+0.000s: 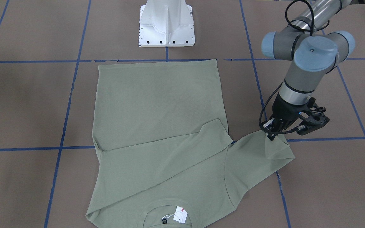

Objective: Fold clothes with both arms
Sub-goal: 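Carry the held cuff across the shirt toward the collar with the left gripper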

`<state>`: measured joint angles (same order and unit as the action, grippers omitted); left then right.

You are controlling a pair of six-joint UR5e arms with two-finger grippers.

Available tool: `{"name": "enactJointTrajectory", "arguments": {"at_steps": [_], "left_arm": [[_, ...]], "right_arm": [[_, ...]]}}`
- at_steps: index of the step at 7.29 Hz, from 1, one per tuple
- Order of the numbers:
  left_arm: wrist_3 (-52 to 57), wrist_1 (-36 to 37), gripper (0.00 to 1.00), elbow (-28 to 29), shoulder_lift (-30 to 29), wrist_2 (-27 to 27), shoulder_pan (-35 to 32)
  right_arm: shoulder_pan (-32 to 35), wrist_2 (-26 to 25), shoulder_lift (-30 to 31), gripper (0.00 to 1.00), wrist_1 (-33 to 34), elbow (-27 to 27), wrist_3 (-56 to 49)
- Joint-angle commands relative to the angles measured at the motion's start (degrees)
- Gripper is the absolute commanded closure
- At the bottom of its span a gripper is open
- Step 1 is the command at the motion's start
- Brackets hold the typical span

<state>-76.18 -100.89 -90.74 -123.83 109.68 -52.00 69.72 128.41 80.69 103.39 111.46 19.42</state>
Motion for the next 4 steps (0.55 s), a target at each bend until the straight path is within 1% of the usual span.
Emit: {"name": "enactJointTrajectory", "arguments": {"at_steps": [1,2,3,4], "left_arm": [[-9.6,1.3,1.00,11.0,-17.1,0.4,0.4],[-17.3,0.7,1.00,15.2,-23.9,0.5,2.6],[-22.4,0.9,1.00,21.6,-32.4,0.5,5.0],[-27.7,0.5,1.00,23.0,-36.2,0.4,8.6]], "right_arm": [[0.1,0.1,1.3,0.00,0.0,0.3,0.1],[0.1,1.3,1.9,0.00,-0.1,0.4,0.0],[0.3,2.1,2.3,0.00,-0.2,0.4,0.0],[0.5,2.2,2.4,0.00,-0.1,0.4,0.0]]}}
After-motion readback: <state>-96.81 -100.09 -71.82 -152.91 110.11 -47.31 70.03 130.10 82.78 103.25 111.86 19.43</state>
